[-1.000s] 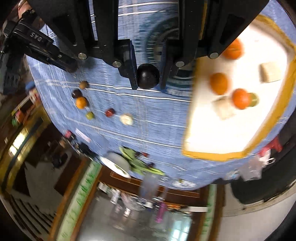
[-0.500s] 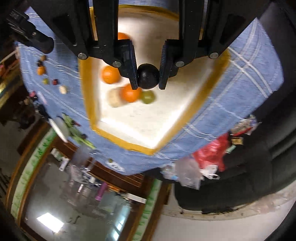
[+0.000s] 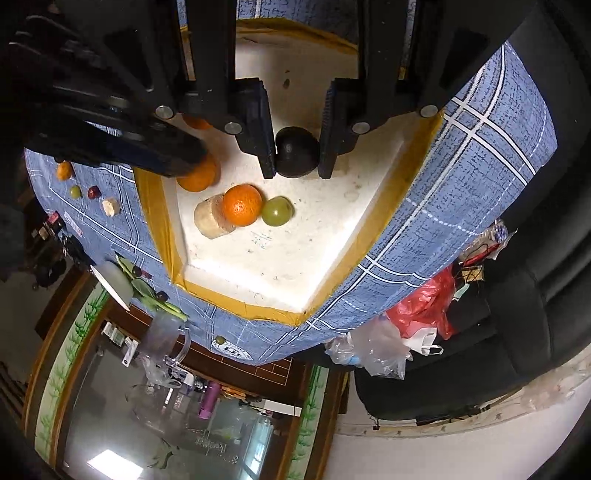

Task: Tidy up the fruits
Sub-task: 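Lower both plums into the tray and open both tools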

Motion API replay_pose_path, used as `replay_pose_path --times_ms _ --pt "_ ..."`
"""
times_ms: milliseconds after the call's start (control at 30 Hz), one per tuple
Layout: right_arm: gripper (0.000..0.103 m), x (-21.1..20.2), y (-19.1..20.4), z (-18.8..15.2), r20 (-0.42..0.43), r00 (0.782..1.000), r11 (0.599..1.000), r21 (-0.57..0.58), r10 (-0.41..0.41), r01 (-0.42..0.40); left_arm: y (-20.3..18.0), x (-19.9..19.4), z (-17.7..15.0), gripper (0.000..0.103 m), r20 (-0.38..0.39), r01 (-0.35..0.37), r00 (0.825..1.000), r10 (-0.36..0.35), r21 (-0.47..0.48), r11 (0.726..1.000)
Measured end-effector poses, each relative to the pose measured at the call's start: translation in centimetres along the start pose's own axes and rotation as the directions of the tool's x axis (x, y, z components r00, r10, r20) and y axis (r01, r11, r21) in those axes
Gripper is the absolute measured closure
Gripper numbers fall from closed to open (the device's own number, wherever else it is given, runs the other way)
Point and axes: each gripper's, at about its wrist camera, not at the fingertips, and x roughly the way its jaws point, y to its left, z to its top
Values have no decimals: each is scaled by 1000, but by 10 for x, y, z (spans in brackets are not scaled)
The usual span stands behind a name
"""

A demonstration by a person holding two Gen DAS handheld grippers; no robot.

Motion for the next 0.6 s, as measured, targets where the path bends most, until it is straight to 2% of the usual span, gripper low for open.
replay_pose_path --times_ms 167,267,367,433,600 --pt "74 22 5 5 -30 1000 1000 -18 -10 9 7 1 3 80 -3 24 1000 -24 -26 999" --pt "74 25 8 6 -23 999 998 -47 -41 40 11 0 4 74 -6 37 999 -38 -56 998" --pt "74 25 6 9 -20 999 998 -51 -44 43 18 -2 5 60 -3 24 1000 -24 -93 995" --pt "74 26 8 10 -21 999 998 -49 -41 40 26 -5 5 44 1 48 999 -48 -136 990" --pt "73 20 9 13 -1 1000 999 -37 -27 27 35 -15 7 40 28 54 998 -50 -175 983"
